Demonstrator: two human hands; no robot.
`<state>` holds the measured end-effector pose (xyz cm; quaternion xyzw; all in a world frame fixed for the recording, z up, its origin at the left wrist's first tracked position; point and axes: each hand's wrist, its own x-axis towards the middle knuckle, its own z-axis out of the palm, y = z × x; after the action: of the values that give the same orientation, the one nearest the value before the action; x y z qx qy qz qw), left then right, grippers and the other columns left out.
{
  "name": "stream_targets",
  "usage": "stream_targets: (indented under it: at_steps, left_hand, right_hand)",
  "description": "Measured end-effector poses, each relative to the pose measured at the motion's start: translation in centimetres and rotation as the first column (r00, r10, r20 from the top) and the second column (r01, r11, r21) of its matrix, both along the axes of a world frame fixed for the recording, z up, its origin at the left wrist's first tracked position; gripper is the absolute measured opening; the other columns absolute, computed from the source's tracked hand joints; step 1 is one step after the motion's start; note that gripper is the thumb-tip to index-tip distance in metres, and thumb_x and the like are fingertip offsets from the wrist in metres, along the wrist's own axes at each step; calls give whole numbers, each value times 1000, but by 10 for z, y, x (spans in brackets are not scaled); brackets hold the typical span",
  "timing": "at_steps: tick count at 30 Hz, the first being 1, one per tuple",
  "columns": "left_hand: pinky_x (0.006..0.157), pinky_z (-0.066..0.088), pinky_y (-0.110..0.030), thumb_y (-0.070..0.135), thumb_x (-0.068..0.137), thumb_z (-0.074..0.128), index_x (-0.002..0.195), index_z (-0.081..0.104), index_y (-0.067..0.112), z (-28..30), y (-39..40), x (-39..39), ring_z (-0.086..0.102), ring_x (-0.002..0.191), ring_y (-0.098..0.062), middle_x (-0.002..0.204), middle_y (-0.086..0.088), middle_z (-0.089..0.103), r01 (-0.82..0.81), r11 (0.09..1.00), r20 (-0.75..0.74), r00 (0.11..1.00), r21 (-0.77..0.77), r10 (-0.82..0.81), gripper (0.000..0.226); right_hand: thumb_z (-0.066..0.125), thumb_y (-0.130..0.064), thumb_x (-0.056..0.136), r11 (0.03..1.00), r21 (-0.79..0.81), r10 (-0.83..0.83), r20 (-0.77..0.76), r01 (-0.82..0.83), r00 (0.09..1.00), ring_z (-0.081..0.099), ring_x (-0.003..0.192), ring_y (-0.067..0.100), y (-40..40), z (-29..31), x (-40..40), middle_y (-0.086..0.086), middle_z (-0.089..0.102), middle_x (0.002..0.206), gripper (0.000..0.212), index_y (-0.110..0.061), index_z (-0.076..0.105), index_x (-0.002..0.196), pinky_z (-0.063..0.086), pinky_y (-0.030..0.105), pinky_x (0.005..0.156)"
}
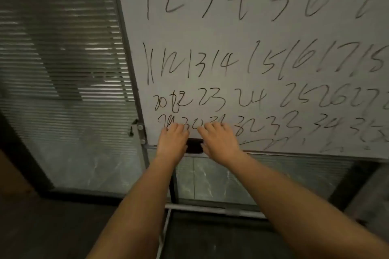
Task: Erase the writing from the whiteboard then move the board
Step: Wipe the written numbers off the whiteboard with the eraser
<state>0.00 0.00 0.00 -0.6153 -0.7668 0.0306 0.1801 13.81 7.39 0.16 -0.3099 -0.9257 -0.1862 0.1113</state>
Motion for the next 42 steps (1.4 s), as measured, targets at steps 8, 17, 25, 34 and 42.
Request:
stream_targets:
  at_steps: [8, 17, 25, 34, 42]
  left_hand:
    - [105, 29, -37, 23, 97, 48, 141, 34, 17, -72, 50, -45, 28, 136, -23, 149, -4, 29, 116, 993, 84, 990, -8, -115, 46]
    - [91, 42, -36, 14, 78, 71, 122, 52, 14, -92, 62, -55, 49, 117, -22, 125, -5, 50, 72, 997, 179, 981, 1, -71, 48]
    - [97, 34, -37, 11, 95, 46, 131, 39, 16, -78, 51, -65, 36, 126, -24, 137, -6, 37, 99, 995, 123, 988, -28, -95, 37]
    - [87, 42, -33, 16, 96, 46, 134, 42, 17, -8, 16, -91, 41, 125, -18, 136, -2, 48, 149, 987, 224, 966, -66, -131, 38]
    - [81, 44, -35, 21, 95, 46, 133, 44, 18, 86, -4, -90, 40, 125, -20, 133, -1, 49, 92, 991, 2, 996, 101, -93, 38]
  right_hand:
    - [87, -34, 52, 999, 35, 5, -65, -3, 998, 61, 74, 24, 39, -79, -52, 5, 63, 86, 49, -15, 68, 93, 50, 34, 64]
    - [87, -18, 46, 1000, -8, -30, -141, 29, 990, 61, 72, 24, 48, -107, -81, 6, 63, 84, 48, -12, 69, 90, 50, 31, 61]
    - [88, -13, 34, 1000, 17, 23, -81, -22, 996, 55, 63, 24, 41, -92, -80, 6, 57, 73, 48, -13, 66, 76, 46, 31, 56]
    - [88, -27, 47, 970, -37, 228, -206, -240, 952, 57, 49, 13, 9, -37, -95, -2, 60, 68, 67, -18, 44, 95, 44, 20, 44]
    - [49, -27, 95, 976, -74, 182, -243, -205, 953, 61, 95, 30, -6, 64, -105, 10, 58, 116, 36, -10, 44, 127, 42, 35, 71]
